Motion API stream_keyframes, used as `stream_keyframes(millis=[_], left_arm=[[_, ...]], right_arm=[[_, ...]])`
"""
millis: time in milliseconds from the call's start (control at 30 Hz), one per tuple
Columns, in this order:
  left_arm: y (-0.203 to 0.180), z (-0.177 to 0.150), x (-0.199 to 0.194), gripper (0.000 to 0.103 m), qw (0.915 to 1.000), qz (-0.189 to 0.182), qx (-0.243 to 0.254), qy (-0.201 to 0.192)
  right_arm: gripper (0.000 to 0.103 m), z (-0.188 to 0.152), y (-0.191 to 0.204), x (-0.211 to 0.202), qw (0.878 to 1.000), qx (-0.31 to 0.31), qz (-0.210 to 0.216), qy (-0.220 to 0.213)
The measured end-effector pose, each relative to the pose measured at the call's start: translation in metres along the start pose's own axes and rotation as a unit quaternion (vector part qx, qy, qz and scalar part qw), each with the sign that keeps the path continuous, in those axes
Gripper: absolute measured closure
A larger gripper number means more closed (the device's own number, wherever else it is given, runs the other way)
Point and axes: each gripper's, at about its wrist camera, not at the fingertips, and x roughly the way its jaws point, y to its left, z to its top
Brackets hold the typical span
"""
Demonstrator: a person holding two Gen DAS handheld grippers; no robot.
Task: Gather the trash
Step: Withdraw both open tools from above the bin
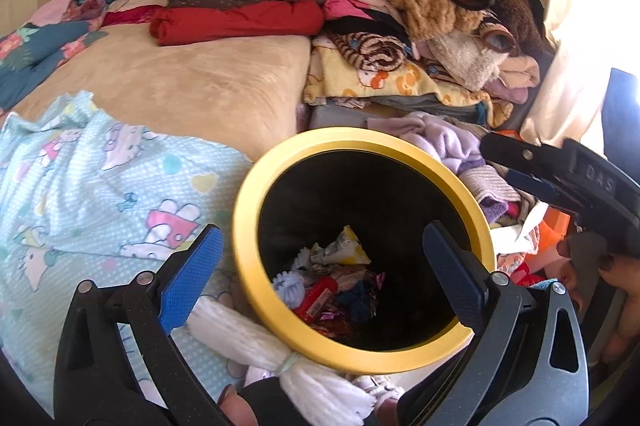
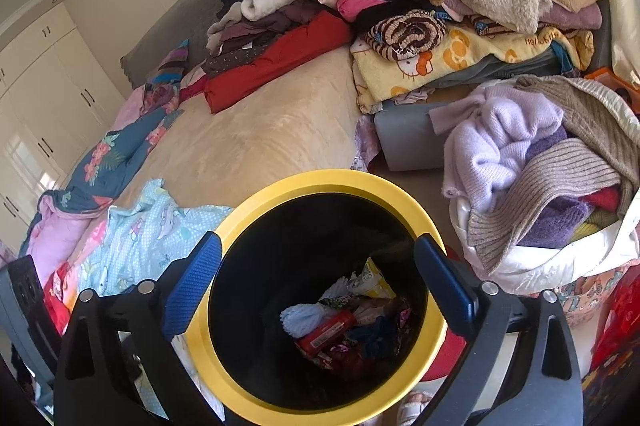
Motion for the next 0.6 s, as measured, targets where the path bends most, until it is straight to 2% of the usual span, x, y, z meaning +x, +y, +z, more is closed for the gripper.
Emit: stream_keyframes(millis=[600], left_arm=[[0.044,-0.010,-0.035,0.011,0.9978,0.050,-0.041,-0.014]], right_arm=[[0.007,-0.015,0.046,-0.011,0.998,-0.067,0.008,-0.008]])
